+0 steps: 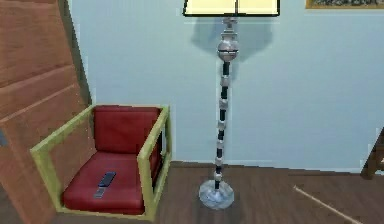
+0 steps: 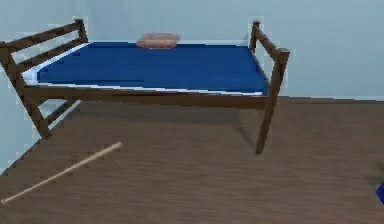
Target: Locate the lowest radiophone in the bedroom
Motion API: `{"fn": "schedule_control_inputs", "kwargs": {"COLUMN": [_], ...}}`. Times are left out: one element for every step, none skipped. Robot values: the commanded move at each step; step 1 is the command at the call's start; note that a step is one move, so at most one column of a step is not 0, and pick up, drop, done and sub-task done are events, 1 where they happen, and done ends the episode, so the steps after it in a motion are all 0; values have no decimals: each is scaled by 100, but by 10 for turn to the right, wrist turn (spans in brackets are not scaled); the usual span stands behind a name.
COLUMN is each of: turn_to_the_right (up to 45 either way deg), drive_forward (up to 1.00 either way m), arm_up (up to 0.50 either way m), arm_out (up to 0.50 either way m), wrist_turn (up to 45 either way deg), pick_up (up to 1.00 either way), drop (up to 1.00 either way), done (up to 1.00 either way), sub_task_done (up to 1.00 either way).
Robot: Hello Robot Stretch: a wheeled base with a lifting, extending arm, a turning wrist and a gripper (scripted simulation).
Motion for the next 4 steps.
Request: {"fn": "schedule_control_inputs", "kwargs": {"turn_to_the_right": [60,0,-450,0], "drive_forward": [0,45,0,0], "arm_up": [0,0,0,0], "arm_out": [0,0,0,0], "wrist_turn": [0,0,0,0], "pick_up": [0,0,0,0], "drop": [0,0,0,0], "done": [0,0,0,100], "sub_task_done": [0,0,0,0]}}
